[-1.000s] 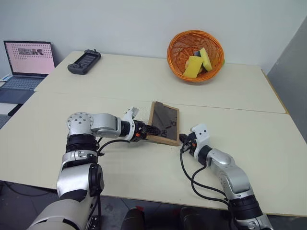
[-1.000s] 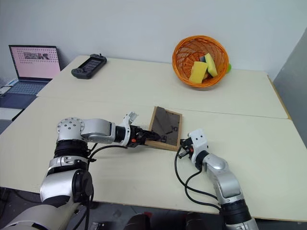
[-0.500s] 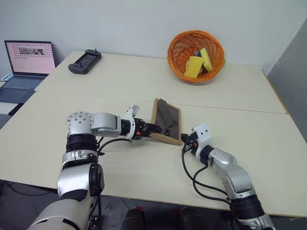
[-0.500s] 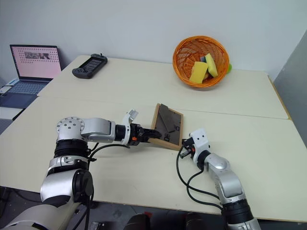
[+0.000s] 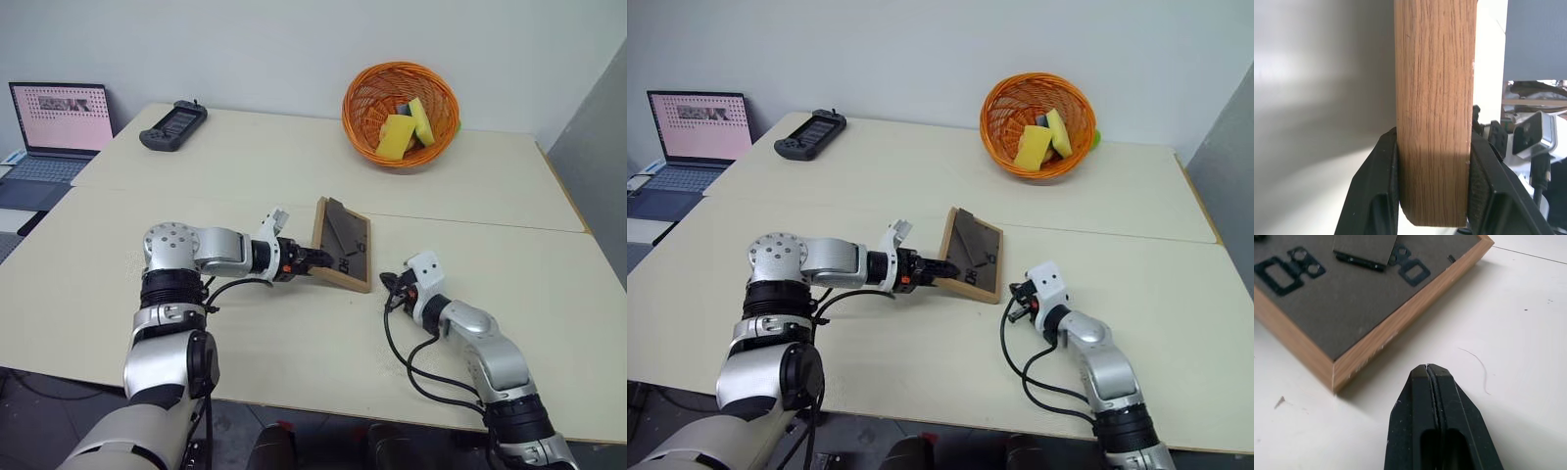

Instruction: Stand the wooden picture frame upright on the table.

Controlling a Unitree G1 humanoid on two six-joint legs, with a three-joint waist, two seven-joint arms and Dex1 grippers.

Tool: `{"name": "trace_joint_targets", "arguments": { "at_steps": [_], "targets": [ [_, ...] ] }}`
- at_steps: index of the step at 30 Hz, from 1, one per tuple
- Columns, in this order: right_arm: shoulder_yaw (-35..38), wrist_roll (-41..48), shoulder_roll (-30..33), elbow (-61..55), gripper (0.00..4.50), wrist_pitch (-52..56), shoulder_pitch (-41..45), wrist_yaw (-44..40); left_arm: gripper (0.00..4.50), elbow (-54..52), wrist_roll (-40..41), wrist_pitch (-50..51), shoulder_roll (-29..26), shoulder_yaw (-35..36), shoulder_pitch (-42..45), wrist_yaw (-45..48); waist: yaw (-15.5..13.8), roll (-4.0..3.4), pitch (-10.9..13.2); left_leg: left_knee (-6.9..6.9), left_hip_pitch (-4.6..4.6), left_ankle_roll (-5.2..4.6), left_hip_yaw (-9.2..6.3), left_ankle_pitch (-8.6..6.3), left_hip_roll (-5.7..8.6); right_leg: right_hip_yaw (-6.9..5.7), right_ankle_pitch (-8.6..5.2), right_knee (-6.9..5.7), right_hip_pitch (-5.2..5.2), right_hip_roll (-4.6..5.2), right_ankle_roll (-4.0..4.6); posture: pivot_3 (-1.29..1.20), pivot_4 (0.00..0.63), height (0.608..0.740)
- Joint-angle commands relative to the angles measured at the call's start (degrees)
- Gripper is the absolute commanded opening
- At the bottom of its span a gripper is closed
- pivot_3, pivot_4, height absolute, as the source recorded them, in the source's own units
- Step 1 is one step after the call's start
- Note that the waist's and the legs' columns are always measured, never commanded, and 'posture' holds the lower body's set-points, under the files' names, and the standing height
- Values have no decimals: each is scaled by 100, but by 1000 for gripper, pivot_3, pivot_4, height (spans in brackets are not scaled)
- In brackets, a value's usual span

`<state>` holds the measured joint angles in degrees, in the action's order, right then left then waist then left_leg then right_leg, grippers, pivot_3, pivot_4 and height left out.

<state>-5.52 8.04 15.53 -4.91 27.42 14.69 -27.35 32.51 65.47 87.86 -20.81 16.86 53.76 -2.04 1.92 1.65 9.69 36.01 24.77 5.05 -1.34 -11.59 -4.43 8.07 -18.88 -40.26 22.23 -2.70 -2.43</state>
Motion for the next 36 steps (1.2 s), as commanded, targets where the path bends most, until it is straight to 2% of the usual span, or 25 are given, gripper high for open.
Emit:
{"name": "trace_joint_targets", "arguments": {
  "at_steps": [1,4,10,16,20,23,27,31,34,36],
  "targets": [
    [228,124,208,-153,0,-138,-37,-138,1314,-495,-591,-877,-260,-309,340,1075,-1,0,6,-3,1,11,0,6,0,-1,1,2,2,0,2,0,150,740],
    [358,146,428,-107,0,-163,-77,-245,1314,-637,-1204,-1725,-466,-742,545,2079,0,0,7,-13,3,15,1,9,-1,0,1,16,3,-1,2,0,150,740],
    [510,164,611,78,0,-223,1,-344,1314,-575,-2097,-2903,-655,-1226,1009,3495,-5,3,15,-16,12,15,2,9,-1,0,2,33,2,0,3,0,150,740],
    [761,395,941,28,0,-222,199,-669,1314,-1697,-3137,-4411,-1153,-2289,674,5371,-4,-10,37,-16,12,15,9,8,-1,7,2,32,2,0,3,0,150,740],
    [992,866,1315,-296,0,-68,219,-1199,1314,-1947,-3385,-4616,-1279,-2410,432,5756,-5,-18,43,-15,12,12,9,7,-2,7,2,31,2,0,3,0,150,740],
    [1470,1688,1878,-839,0,375,306,-1861,1314,-2173,-3810,-5200,-1533,-2635,68,6224,11,-32,56,-10,11,-6,9,-2,-2,9,1,29,1,-1,2,0,150,740],
    [1724,2377,2374,-1274,0,711,453,-2354,1314,-2098,-4049,-5375,-1552,-2607,-54,6372,-3,-35,73,-6,12,-7,4,-2,-3,6,2,29,0,-3,3,0,150,740],
    [1928,2990,2296,-1417,0,1136,954,-2082,1314,-2164,-4263,-5601,-1584,-2625,-196,6549,5,-33,74,-4,12,-8,2,-3,-3,4,1,29,-3,-3,3,0,150,740],
    [1727,2853,2083,-1283,0,1126,1250,-1731,1314,-2233,-4288,-5561,-1531,-2585,-225,6572,8,-34,73,-3,12,-8,2,-3,-4,4,2,28,-2,-3,3,0,150,740],
    [1553,2698,1931,-1157,370,1051,1377,-1547,1313,-2328,-4274,-5499,-1502,-2562,-257,6578,3,-33,74,-3,13,-8,2,-3,-4,4,2,28,-2,-3,3,0,150,740]
  ]
}}
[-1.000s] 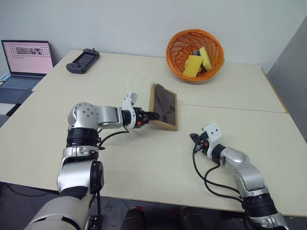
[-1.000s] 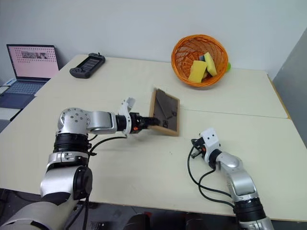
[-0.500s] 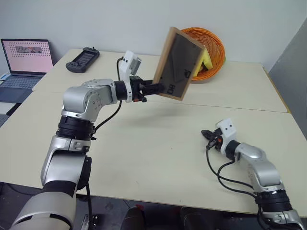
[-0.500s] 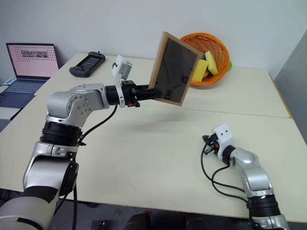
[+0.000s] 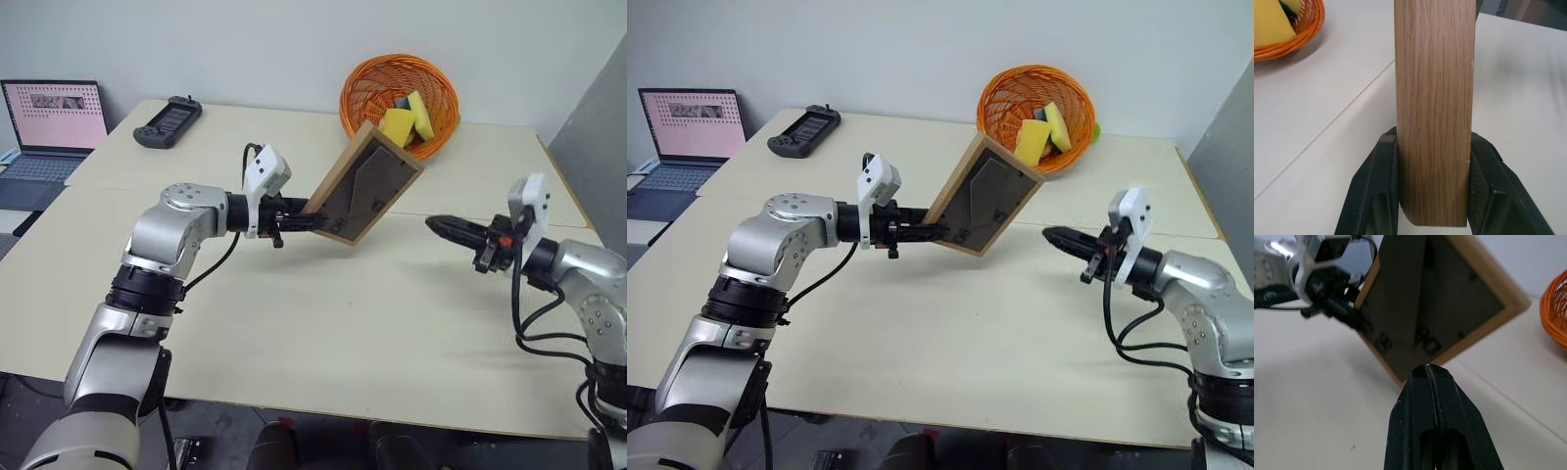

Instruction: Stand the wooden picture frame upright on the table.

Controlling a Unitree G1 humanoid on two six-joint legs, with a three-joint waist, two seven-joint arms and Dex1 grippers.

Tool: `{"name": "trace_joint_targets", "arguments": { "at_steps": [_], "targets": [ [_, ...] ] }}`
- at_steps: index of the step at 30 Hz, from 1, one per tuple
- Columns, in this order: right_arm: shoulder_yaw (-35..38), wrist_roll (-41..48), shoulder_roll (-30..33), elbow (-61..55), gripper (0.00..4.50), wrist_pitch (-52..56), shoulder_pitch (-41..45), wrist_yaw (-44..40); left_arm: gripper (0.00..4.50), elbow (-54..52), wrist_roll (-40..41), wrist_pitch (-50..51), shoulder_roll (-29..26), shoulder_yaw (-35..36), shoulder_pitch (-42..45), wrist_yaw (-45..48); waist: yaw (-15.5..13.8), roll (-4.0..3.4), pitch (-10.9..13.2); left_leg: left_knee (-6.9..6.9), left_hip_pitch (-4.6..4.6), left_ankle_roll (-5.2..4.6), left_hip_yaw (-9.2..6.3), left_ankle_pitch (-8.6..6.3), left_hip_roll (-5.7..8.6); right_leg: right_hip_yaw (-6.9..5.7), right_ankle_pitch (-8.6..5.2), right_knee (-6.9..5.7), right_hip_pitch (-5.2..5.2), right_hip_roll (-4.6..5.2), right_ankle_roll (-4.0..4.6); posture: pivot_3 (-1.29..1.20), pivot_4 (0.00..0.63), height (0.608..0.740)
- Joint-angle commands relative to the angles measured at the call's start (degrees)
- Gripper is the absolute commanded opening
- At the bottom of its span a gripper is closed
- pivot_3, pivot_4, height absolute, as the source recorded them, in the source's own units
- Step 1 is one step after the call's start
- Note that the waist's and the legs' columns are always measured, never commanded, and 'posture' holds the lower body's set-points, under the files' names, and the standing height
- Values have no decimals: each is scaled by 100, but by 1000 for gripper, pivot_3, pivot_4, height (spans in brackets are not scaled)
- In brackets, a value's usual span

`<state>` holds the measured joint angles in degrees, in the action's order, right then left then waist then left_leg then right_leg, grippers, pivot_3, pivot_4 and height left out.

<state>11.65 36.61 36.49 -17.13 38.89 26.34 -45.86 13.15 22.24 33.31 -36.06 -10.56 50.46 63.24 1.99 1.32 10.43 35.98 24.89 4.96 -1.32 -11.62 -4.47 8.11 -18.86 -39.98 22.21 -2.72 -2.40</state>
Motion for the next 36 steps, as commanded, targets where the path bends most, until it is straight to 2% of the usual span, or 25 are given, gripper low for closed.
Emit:
{"name": "trace_joint_targets", "arguments": {
  "at_steps": [1,4,16,28,36],
  "targets": [
    [-240,-216,-223,118,500,-135,258,356,1313,-436,57,-22,26,187,56,58,-4,0,0,0,1,0,0,0,0,-1,0,0,1,0,0,0,150,740],
    [-435,-403,-390,279,1319,-312,417,460,1313,-541,70,35,10,212,16,75,-8,0,0,1,4,0,0,0,-1,-1,0,0,2,0,0,0,150,740],
    [-799,-762,-791,827,1319,-642,904,540,1313,-696,40,82,-21,243,-121,87,-9,-1,1,1,3,0,0,0,-3,-5,1,-4,4,0,1,0,150,740],
    [-943,-589,-1104,234,1319,-250,1232,753,1313,-269,-222,-191,195,190,-83,99,-10,-2,1,2,3,0,-3,1,-4,-12,1,-10,4,0,2,0,150,740],
    [-892,-388,-1175,-293,1319,62,875,1003,1313,288,-389,-399,269,252,173,106,-10,-2,1,2,4,0,-6,1,-6,-18,1,-11,3,0,2,0,150,740]
  ]
}}
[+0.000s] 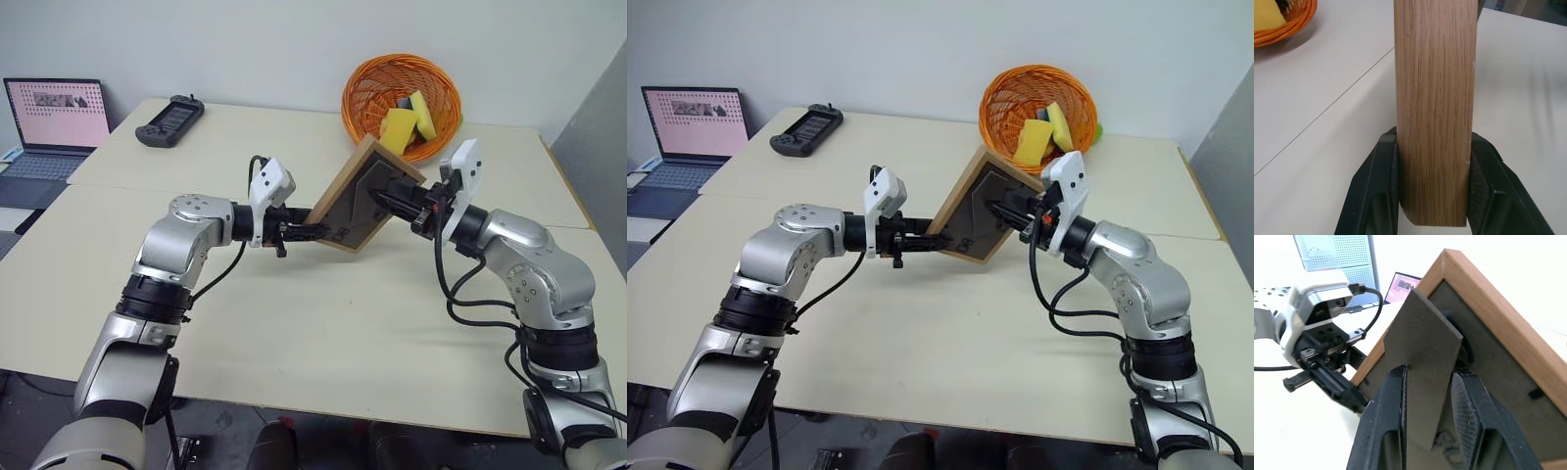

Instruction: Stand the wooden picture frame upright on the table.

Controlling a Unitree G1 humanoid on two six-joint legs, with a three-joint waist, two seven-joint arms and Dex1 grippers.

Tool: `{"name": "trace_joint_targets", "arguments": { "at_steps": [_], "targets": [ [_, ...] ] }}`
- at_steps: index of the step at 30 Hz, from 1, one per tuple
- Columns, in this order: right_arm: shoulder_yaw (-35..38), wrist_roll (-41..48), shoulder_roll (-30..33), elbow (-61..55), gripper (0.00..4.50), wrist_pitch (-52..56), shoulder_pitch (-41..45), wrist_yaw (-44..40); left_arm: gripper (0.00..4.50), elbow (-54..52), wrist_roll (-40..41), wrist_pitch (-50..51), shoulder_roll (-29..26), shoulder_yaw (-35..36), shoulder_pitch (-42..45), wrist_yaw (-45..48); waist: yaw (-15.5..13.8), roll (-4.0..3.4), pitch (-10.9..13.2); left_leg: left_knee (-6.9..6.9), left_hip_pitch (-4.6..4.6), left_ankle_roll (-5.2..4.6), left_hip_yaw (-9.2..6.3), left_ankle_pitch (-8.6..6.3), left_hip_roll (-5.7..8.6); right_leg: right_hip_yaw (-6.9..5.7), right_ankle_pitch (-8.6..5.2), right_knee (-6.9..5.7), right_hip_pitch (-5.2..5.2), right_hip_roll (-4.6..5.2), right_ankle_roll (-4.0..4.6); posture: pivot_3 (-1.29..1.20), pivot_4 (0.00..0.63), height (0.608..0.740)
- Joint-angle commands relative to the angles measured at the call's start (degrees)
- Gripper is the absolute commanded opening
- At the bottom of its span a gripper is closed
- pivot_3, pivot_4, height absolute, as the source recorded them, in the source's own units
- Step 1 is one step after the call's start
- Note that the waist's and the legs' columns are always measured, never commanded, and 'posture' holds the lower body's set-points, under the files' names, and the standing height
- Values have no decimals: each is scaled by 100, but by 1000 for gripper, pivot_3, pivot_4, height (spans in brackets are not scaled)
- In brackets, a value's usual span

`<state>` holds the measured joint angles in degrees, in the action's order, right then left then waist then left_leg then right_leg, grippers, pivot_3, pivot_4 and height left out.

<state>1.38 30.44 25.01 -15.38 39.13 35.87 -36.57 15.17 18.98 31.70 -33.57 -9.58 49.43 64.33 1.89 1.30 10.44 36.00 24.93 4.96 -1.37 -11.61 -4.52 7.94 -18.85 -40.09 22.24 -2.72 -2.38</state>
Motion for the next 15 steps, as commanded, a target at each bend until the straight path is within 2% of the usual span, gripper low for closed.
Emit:
{"name": "trace_joint_targets", "arguments": {
  "at_steps": [1,8,15],
  "targets": [
    [150,251,-34,-531,1319,77,-145,106,1313,162,-86,-268,28,167,311,-1,-1,0,0,0,0,0,0,0,0,0,0,0,0,0,0,0,150,740],
    [203,320,-38,-818,1319,214,-573,273,1313,619,-38,-96,155,322,712,-59,-1,0,0,2,1,0,0,0,0,-1,0,0,-1,0,0,0,150,740],
    [186,235,-51,-747,1319,154,-560,353,1313,435,50,168,218,365,792,23,10,0,0,1,0,0,-1,0,0,-2,0,-5,0,-1,0,0,150,740]
  ]
}}
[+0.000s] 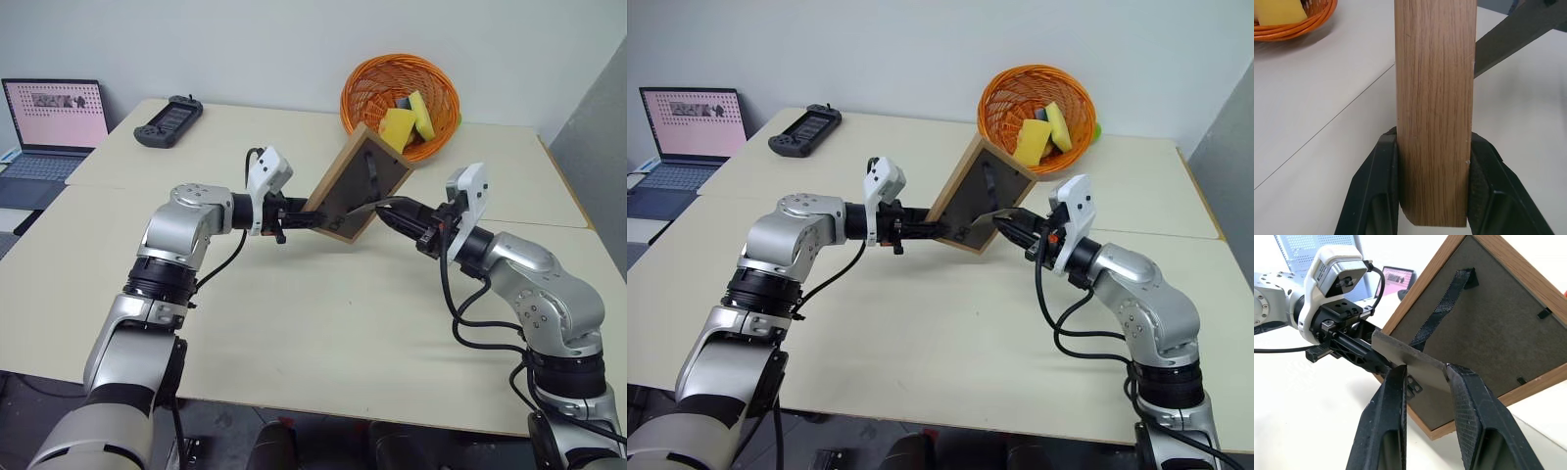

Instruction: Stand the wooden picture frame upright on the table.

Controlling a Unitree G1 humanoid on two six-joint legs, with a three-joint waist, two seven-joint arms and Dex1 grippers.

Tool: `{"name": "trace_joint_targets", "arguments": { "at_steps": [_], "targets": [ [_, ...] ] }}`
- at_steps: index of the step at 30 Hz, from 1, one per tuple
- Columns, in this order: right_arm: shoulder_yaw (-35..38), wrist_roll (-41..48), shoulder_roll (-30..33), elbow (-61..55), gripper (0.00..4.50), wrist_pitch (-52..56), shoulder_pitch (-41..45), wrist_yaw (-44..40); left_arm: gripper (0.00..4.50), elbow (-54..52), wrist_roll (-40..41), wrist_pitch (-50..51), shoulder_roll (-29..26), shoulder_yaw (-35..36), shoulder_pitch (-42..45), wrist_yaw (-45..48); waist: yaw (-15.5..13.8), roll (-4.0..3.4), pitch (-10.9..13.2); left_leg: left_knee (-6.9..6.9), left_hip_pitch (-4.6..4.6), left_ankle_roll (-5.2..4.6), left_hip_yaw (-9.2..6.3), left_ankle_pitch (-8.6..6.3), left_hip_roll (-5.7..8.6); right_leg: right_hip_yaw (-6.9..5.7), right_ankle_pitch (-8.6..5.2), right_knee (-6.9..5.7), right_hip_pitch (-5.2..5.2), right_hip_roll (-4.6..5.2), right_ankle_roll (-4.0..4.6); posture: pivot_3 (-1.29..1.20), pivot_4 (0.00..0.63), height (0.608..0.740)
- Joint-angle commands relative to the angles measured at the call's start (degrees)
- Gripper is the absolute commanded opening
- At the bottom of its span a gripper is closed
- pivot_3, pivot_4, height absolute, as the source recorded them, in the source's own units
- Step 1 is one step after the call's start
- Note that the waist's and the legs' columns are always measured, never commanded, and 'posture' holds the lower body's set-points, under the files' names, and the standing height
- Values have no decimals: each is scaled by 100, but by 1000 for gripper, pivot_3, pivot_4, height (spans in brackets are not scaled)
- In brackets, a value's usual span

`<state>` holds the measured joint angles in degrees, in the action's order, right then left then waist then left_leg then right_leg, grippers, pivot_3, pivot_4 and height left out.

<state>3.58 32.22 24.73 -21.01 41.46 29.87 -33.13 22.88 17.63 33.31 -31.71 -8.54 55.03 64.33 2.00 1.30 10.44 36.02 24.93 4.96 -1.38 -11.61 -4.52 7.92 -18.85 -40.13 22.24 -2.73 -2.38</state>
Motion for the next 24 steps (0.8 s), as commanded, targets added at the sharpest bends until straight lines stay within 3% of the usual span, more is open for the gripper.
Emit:
{"name": "trace_joint_targets", "arguments": {
  "at_steps": [1,9,15,17,20,24],
  "targets": [
    [-41,50,-16,-179,1319,-89,35,5,1313,-359,181,18,31,264,221,30,-1,0,0,0,0,0,0,0,0,0,0,0,0,0,0,0,150,740],
    [-102,-321,335,136,1319,-205,-154,-27,1313,-503,193,156,-13,314,192,29,-10,0,0,1,1,0,0,0,0,0,0,1,-1,0,0,0,150,740],
    [-83,-348,359,181,2411,-272,31,-87,1313,-547,173,197,32,348,163,-18,2,0,0,1,-1,0,1,0,0,1,0,-4,0,0,0,0,150,740],
    [-228,-618,514,167,2411,-496,-61,-181,1313,-601,203,277,34,363,150,-16,-4,0,0,2,0,0,1,0,0,1,0,-4,0,0,0,0,150,740],
    [-425,-1502,844,434,2411,-1460,-358,-103,1313,-643,408,794,26,493,218,-42,-11,0,0,2,0,0,1,0,0,1,0,-2,0,0,0,0,150,740],
    [-850,-3132,1440,1196,2411,-3642,-694,179,1313,-807,776,1894,-32,673,223,-175,-14,0,0,3,1,0,2,0,3,2,-1,1,-1,1,-1,0,150,740]
  ]
}}
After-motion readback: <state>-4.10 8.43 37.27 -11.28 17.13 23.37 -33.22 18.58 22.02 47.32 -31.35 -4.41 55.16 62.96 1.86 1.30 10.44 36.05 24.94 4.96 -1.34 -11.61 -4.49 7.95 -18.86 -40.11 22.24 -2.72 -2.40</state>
